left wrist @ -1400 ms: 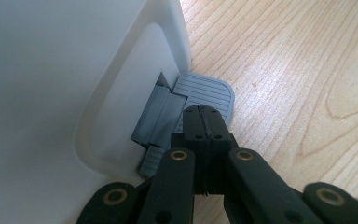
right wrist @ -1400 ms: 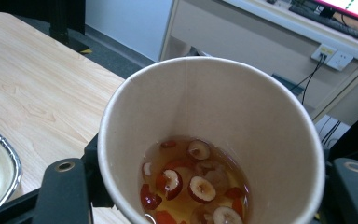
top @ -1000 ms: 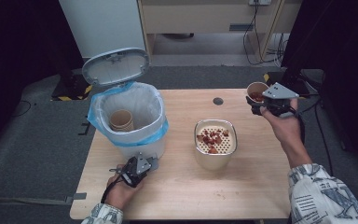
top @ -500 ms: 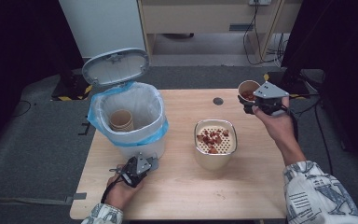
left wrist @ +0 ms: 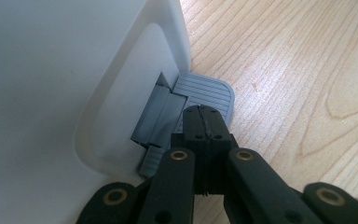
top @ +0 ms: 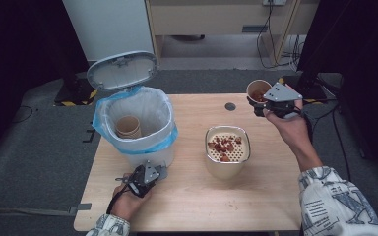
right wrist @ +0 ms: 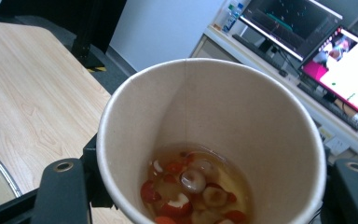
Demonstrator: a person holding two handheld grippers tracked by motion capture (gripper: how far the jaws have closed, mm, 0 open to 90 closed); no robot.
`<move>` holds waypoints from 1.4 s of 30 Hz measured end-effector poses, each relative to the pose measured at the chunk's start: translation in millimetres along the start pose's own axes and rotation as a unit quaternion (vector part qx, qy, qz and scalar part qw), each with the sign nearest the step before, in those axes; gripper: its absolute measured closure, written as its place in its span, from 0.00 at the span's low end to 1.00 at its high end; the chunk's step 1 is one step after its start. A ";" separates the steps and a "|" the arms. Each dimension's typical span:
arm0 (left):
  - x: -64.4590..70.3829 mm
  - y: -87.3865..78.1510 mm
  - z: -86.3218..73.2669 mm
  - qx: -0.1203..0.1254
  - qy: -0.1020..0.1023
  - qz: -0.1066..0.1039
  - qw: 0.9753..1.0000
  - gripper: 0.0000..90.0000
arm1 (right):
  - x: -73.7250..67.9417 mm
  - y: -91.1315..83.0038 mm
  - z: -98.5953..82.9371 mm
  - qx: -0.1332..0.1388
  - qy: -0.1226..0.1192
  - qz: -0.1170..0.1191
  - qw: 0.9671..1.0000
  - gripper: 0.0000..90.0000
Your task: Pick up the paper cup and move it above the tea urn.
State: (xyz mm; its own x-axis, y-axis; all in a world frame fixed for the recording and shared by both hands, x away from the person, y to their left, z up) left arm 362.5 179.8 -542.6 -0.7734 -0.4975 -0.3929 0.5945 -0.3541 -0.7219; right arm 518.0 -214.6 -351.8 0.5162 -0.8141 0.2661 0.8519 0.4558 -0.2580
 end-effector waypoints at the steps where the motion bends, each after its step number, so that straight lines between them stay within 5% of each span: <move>1: 0.0 0.0 0.0 0.000 0.000 0.000 1.000 1.00 | -0.6 -0.1 0.9 0.002 -0.004 0.000 1.000 0.33; 10: 0.1 -0.1 0.1 0.000 0.000 0.000 1.000 1.00 | -6.1 -1.3 14.3 0.007 -0.030 0.006 1.000 0.33; 42: 0.3 0.2 0.3 0.002 -0.002 0.002 1.000 1.00 | -8.9 -1.4 32.9 0.006 -0.057 0.003 0.998 0.33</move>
State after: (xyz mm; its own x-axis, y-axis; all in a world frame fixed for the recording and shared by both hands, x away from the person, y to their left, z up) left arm 362.4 179.3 -542.7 -0.7703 -0.5025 -0.3926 0.5980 -0.3555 -0.7183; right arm 515.2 -196.2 -323.2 0.5276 -0.7657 0.3680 0.8493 0.4651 -0.2498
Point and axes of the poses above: each handheld gripper's, and its own axes: y roughly forward along the jaws, z roughly out of its top, x roughly to its right, the point moved 4 cm from there along y, roughly forward along the jaws, and after that the axes turned 14 degrees about y, right-handed, at the moved point
